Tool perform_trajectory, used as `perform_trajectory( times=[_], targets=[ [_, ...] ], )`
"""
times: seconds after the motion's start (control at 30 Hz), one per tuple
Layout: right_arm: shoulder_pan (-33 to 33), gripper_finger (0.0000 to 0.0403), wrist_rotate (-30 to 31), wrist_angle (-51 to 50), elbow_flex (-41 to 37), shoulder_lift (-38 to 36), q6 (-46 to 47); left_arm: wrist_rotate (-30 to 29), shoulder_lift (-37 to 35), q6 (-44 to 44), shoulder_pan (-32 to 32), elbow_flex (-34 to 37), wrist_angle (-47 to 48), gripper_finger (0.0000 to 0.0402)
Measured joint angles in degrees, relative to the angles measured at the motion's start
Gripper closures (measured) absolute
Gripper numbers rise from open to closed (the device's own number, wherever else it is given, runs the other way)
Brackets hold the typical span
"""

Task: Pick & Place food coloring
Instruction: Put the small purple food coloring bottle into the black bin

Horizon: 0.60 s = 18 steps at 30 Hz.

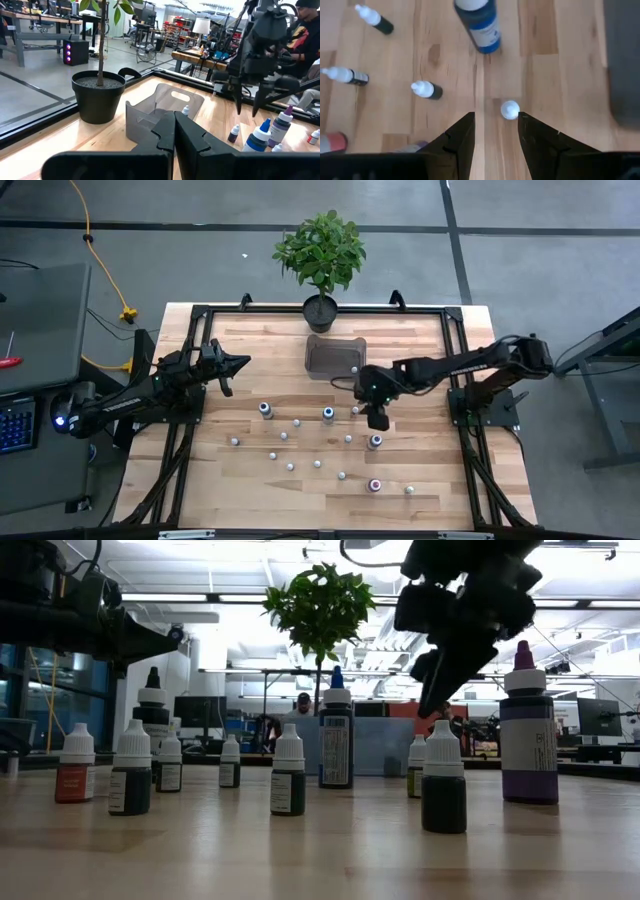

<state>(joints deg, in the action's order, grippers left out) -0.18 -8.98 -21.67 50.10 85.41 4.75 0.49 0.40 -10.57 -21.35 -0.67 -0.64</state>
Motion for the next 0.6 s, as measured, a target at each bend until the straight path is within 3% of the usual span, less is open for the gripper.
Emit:
perform_trajectory(
  times=[0.23, 0.6],
  targets=[
    [2.2, 0.0263, 7.6, 5.7, -3.8, 0.0, 0.2, 0.0, 0.0, 0.0, 0.0, 0.0, 0.0, 0.0401],
    [2.2, 0.0263, 6.8, 8.0, -6.1, 0.0, 3.0, 0.0, 0.0, 0.0, 0.0, 0.0, 0.0, 0.0401]
  ],
)
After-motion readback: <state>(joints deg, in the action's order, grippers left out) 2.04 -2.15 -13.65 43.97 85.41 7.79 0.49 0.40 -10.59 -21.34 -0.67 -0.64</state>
